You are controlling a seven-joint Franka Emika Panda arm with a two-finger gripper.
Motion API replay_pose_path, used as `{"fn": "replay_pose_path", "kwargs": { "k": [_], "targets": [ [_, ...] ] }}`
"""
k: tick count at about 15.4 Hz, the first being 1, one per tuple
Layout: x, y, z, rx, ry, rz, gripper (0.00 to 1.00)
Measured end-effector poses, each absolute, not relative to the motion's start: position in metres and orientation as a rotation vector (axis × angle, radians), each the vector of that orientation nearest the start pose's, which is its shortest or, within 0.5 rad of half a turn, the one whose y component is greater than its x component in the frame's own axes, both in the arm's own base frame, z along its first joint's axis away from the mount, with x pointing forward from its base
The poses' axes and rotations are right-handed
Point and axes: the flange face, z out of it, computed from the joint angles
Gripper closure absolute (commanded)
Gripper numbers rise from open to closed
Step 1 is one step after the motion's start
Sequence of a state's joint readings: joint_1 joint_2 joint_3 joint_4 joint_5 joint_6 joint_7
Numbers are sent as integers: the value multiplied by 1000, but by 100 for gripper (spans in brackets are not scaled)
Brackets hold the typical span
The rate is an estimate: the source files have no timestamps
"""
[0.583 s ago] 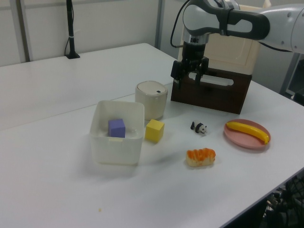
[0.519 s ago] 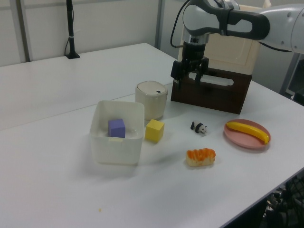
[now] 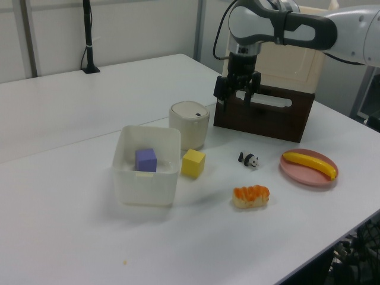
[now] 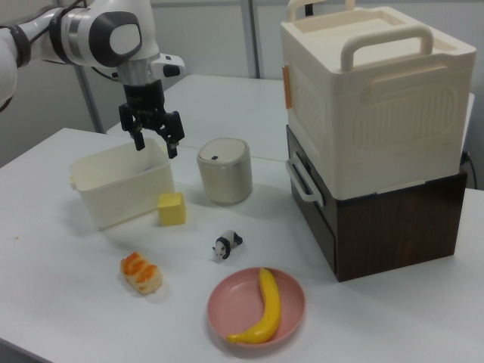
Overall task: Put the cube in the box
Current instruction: 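Move the gripper down toward the yellow cube beside the white bin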
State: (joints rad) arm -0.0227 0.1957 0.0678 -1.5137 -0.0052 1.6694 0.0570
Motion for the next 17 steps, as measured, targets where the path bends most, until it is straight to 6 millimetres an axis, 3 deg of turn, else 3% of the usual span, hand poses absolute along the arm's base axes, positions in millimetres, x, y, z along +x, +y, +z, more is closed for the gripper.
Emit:
{"fn": "replay_pose_path", "kwargs": {
  "k": [8, 14, 17],
  "targets": [
    [618, 24, 543, -3135, -37, 68, 0],
    [627, 24, 508, -3082, -473, 143, 0],
    [638, 31, 480, -3047, -663, 79, 0]
  ]
}}
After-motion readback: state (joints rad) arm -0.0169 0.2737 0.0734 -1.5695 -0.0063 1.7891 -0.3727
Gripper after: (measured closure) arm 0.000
